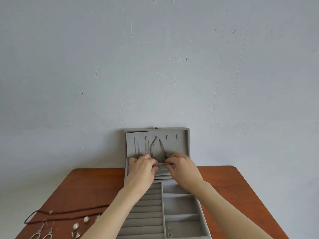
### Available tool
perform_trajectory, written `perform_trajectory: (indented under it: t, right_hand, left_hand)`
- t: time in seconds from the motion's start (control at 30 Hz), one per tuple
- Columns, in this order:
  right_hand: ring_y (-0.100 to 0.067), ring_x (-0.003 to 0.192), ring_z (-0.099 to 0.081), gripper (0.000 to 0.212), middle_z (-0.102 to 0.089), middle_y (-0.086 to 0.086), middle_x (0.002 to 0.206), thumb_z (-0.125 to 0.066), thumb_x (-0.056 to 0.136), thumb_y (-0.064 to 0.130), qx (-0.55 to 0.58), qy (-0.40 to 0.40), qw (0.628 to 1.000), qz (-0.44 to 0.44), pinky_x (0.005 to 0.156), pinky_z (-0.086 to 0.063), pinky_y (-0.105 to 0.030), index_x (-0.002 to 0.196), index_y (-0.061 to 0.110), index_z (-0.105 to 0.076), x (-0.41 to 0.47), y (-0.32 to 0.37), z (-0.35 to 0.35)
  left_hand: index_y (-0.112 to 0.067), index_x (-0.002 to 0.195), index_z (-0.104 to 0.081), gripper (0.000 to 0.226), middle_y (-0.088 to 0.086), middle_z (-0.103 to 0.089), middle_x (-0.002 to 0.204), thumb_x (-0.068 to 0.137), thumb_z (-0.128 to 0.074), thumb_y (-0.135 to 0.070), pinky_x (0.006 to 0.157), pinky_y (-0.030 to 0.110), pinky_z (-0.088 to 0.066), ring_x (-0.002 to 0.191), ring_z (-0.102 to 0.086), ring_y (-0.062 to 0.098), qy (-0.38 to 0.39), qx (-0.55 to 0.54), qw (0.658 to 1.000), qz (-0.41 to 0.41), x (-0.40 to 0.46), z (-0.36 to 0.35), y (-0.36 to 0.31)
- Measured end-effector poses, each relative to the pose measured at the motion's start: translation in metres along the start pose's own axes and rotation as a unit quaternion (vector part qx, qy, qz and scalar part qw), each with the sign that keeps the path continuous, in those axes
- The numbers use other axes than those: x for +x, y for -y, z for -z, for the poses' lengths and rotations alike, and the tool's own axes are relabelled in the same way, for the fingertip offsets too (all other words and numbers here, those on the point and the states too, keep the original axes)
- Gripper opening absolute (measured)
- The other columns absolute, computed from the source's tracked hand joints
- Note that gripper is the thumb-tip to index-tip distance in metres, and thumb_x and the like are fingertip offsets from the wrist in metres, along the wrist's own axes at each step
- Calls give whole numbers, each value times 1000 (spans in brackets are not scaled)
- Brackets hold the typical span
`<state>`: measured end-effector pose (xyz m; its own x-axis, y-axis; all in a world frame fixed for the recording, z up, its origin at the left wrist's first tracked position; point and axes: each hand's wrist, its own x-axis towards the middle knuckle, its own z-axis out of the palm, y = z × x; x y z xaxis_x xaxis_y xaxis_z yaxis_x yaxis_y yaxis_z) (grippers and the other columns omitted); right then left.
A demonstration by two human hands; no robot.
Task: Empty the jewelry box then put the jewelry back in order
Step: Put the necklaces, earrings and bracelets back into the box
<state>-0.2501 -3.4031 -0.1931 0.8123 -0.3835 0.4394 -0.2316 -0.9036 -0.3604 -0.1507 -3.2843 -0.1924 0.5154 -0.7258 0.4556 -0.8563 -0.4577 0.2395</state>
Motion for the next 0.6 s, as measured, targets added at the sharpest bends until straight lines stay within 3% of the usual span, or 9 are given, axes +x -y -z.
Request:
perform_trajectory:
  t: [0.1,0.23,0.37,0.5,0.6]
  right_hand:
    - [-20,109,-50,28,-61,-2,114,-50,93,19,19,15,1000,-18,89,-42,-28,116,17,-63,0,2,0]
    - [-19,108,-51,33,-60,-2,118,-50,91,18,44,18,998,-38,91,-40,-26,124,16,-55,-4,5,7]
    - [-20,106,-54,29,-53,-4,122,-48,93,16,43,18,998,-34,90,-42,-25,121,13,-53,-9,12,16]
    - [-19,108,-53,27,-53,-3,122,-46,94,17,30,12,999,-27,89,-41,-24,119,13,-55,-17,27,24]
    - [-14,107,-52,27,-58,-1,116,-47,94,19,31,21,999,-11,86,-40,-22,120,15,-55,-26,46,28]
  left_hand:
    - [-26,113,-62,24,-7,-59,105,95,-46,-27,77,27,-20,101,-51,14,7,-8,1000,2,3,0,0]
    - [-21,108,-67,22,-5,-65,101,93,-50,-18,85,25,-33,97,-55,15,-41,-75,996,5,-3,7,4]
    - [-15,106,-68,23,-2,-64,103,94,-49,-13,81,14,-29,99,-48,12,-56,-99,993,-11,-9,21,5]
    - [-17,112,-64,24,-4,-59,106,94,-48,-14,83,11,-30,101,-49,7,-11,-124,992,-19,-20,44,11]
    - [-18,114,-63,24,-5,-60,105,93,-50,-16,79,11,-36,92,-53,4,34,-141,989,-9,-38,64,20]
